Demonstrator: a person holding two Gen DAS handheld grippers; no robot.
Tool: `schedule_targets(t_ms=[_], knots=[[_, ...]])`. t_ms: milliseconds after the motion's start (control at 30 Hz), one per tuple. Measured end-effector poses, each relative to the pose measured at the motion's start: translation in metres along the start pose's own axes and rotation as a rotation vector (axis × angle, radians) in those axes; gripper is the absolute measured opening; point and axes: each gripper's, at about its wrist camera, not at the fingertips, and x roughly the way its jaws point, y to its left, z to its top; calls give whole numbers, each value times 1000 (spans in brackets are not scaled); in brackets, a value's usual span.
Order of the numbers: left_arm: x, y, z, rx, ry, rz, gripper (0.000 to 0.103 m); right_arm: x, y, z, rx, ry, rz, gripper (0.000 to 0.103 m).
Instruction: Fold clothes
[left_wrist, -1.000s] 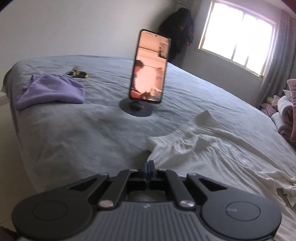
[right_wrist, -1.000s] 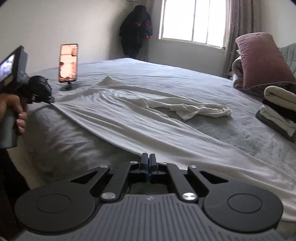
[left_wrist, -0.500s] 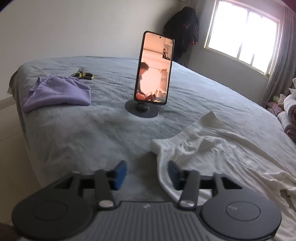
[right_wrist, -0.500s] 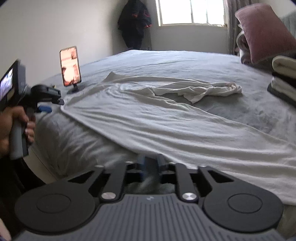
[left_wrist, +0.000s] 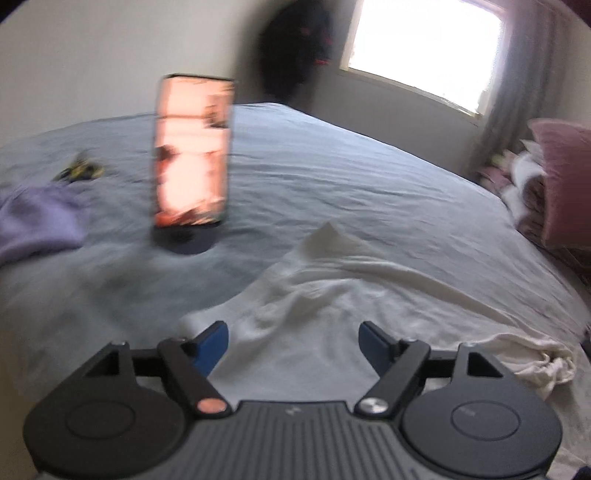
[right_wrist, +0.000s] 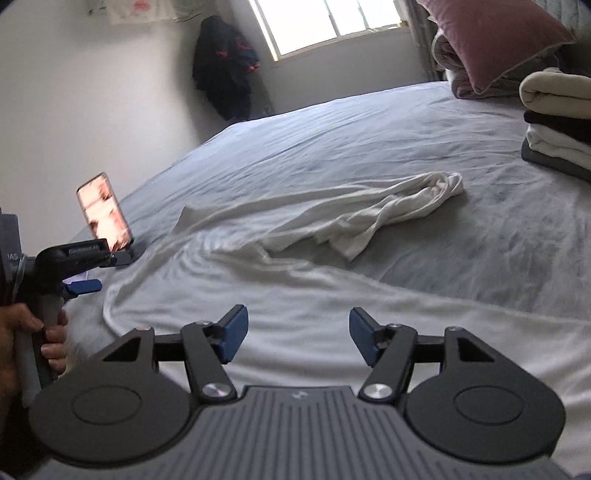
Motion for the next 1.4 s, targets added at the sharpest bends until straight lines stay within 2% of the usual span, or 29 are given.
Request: schedule_targets(t_ms=[67,167,300,533,667,833,967,1033,1133,1200,1233,1267,1400], knots=[[15,-8,13,62,25,-41,80,5,-9,10,22,0,-1,66],[45,-15,31,145,51,-58,80,15,-21,26,47,1,-4,66],[82,-14,51,194,72,-72,79,35,-34,49,43,11,-16,66],[124,-12,73,238,11,-70,77,82,-55,93,-36,14,-67,66],[151,-7,80,184,31,-65,63,112,-66,114,-51,17,-85,66],[174,3,80,77,71,-104,50,149,-66,129,-115,50,-121,63],[179,-2,77,105,57,-111,39,179,-61,136,-191,91,-145,61],[182,-7,76,129,55,-117,27,193,-57,138,-223,110,-155,58],[181,-11,75,156,43,-103,20,210,-52,135,-265,150,-170,48],[179,-13,72,174,17,-92,17,219,-49,133,-293,168,-183,24],[177,-14,71,184,-1,-85,16,221,-47,132,-307,165,-191,19],[175,-14,70,194,-20,-78,15,222,-45,132,-322,162,-200,6],[165,-12,69,186,-113,-24,12,228,-36,129,-380,149,-233,3]])
